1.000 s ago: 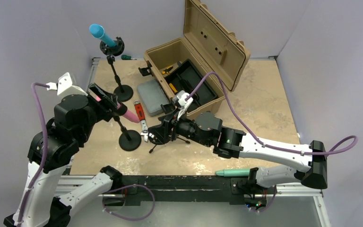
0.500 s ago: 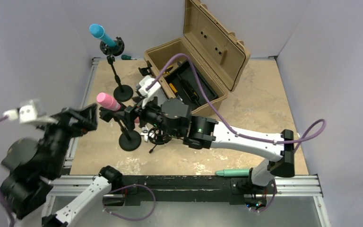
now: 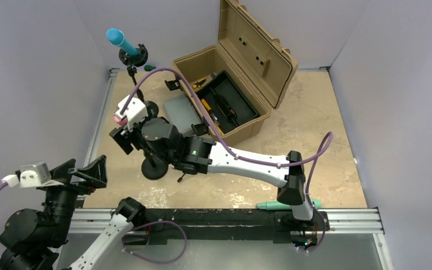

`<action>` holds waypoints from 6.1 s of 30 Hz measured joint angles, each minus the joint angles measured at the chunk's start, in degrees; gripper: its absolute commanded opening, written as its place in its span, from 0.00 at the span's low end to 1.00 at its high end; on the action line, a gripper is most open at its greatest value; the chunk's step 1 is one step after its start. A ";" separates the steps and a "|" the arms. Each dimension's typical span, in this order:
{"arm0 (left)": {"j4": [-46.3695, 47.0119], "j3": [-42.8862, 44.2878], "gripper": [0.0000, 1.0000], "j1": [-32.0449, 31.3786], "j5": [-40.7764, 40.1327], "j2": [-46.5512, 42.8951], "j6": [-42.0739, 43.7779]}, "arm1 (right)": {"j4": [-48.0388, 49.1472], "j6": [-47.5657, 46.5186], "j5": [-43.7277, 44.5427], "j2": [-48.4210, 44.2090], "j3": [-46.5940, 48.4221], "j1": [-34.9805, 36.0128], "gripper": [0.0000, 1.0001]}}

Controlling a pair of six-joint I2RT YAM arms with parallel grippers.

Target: Remove the microphone from the stand

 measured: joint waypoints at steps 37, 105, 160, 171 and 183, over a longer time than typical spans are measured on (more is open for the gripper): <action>6.27 -16.11 0.98 0.00 19.65 8.76 0.57 | 6.14 -20.65 -56.35 -9.29 -18.08 -16.22 0.00; 4.76 -15.96 0.76 -0.20 19.67 15.65 10.69 | 9.40 16.72 2.34 -64.08 -54.10 -24.37 0.00; 0.79 2.62 0.38 -0.20 23.19 29.49 -0.68 | -16.76 73.53 -7.82 -68.96 -95.86 -49.57 0.56; 3.78 1.92 0.24 -0.20 22.49 35.30 2.19 | -16.31 70.66 -6.32 -70.77 -95.19 -49.57 0.78; 9.51 -7.15 0.00 -0.22 18.95 33.24 2.67 | -16.31 66.71 -4.85 -77.37 -92.63 -49.57 0.77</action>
